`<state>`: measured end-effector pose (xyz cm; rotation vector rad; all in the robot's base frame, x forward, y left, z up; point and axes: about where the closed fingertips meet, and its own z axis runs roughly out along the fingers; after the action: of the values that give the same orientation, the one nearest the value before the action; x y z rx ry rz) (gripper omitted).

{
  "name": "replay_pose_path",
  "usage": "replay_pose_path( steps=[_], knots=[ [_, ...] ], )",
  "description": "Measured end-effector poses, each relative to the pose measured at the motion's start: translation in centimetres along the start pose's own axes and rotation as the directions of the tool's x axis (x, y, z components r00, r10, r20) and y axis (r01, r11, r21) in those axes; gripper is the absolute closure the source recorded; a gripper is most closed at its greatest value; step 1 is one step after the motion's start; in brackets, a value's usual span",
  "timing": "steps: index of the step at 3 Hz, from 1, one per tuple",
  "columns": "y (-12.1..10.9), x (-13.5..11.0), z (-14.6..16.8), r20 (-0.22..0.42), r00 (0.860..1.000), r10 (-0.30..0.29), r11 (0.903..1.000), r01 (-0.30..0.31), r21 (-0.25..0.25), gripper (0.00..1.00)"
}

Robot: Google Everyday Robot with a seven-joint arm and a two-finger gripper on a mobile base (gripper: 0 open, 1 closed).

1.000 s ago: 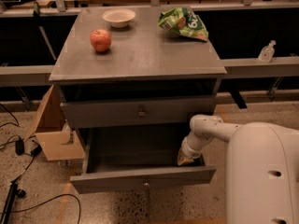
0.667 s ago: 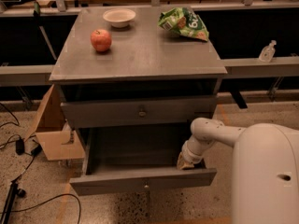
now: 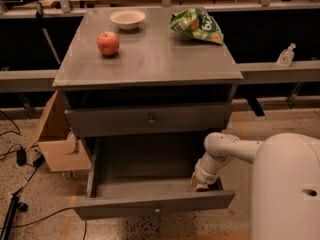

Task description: Open middle drawer

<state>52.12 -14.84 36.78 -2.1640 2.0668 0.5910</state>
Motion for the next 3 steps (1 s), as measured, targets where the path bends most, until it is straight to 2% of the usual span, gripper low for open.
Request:
replay_pose_path(
  steps=[1, 2, 3],
  knots=[
    [0.6, -0.1, 0.2, 0.004, 1.0, 0.01, 0.9998, -0.01, -0.016, 1.0],
    [2.4, -1.1, -2.1, 0.052, 0.998, 0.018, 0.9992, -0.019, 0.035, 1.0],
    [1.9, -2.1, -7.0, 0.092, 0.995, -0.029, 0.9846, 0.012, 0.174, 1.0]
  ],
)
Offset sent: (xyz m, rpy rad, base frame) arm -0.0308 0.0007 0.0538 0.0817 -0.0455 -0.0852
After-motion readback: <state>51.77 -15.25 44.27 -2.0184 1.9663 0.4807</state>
